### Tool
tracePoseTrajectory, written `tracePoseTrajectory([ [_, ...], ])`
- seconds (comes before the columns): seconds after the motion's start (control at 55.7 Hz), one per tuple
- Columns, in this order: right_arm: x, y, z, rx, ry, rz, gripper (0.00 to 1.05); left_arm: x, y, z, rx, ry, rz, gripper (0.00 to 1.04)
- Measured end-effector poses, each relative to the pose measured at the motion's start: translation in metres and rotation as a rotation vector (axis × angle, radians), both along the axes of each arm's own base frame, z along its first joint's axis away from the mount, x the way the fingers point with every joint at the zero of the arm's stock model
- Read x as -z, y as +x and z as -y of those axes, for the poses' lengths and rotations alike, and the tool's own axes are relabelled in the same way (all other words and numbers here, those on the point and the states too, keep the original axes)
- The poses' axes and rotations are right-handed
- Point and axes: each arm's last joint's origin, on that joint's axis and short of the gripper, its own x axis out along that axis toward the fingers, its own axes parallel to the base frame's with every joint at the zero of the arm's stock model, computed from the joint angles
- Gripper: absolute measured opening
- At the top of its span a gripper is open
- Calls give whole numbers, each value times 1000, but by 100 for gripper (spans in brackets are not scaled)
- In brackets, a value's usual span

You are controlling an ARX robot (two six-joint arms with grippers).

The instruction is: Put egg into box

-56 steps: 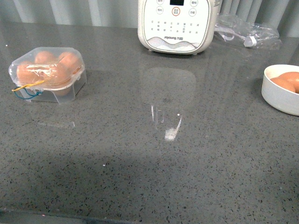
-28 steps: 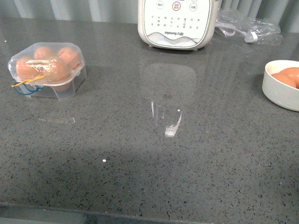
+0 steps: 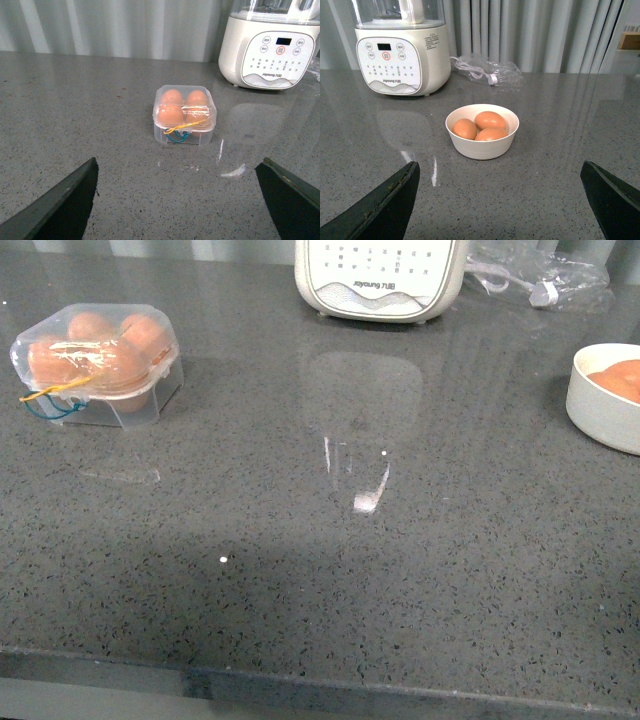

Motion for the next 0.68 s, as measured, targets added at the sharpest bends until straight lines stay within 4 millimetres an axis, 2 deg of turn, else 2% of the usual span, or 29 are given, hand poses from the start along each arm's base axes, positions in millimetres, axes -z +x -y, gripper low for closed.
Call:
tracePoseTrajectory([
  [0.054,0,0,0,0,0,0,97,0,0,0,0,0,0,97],
  [0.682,0,0,0,0,0,0,97,0,0,0,0,0,0,98],
])
